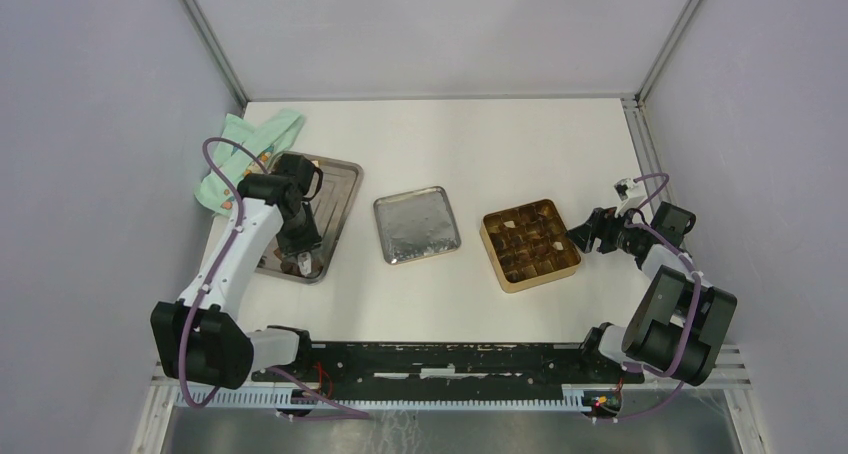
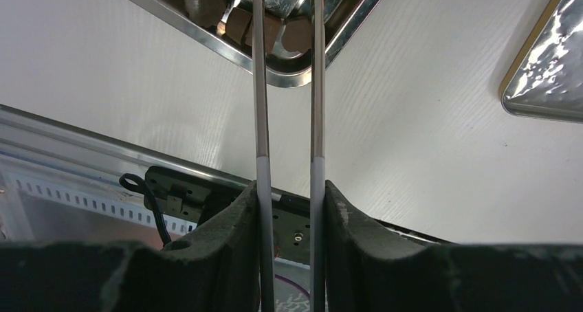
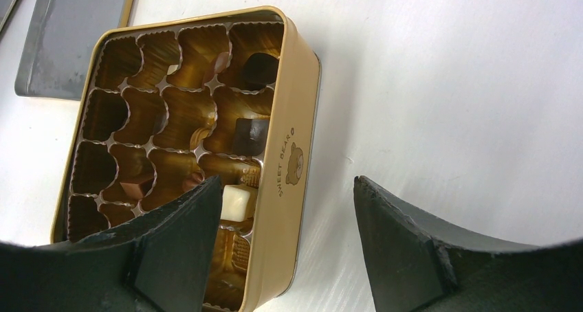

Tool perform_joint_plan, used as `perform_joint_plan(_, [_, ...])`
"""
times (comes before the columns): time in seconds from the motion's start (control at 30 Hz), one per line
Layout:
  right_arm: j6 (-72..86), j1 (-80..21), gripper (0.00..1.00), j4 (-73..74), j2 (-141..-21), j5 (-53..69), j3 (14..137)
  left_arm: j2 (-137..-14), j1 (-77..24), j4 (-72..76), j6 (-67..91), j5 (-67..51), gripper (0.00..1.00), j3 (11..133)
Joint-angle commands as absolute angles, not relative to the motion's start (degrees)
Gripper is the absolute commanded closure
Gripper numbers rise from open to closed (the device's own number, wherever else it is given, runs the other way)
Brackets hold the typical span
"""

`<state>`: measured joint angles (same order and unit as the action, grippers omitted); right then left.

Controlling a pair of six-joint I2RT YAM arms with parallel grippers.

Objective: Pack the chocolate
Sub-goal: Pick up the fake chocolate from the plate.

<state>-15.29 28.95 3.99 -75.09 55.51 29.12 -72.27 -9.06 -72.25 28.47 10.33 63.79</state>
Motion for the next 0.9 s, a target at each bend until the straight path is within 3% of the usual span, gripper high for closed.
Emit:
perform_joint_plan(0.0, [-16.3, 29.3, 0.24, 3.6, -75.4, 57.0, 30.7, -70.5, -8.7, -72.7, 27.6, 9.9, 0.98, 65.9])
perform_joint_plan(0.17, [-16.3, 29.3, 0.24, 3.6, -75.5, 57.0, 30.7, -70.9, -8.7, -73.2, 27.1, 11.1, 0.97, 65.0])
perform_joint_plan(0.43, [-16.3, 29.3, 0.24, 3.6, -75.5, 57.0, 30.8, -71.3, -8.8, -73.9, 26.5, 11.7, 0.72, 64.4])
perform_joint_plan(0.73, [-16.3, 29.3, 0.24, 3.6, -75.7, 57.1, 30.8, -70.4, -8.7, -74.6, 26.5, 12.6, 0.54, 63.8])
perform_joint_plan(0.87, [-16.3, 29.3, 0.24, 3.7, -75.7, 57.2, 30.8, -70.7, -8.8, -74.6, 26.7, 13.0, 0.52, 64.0])
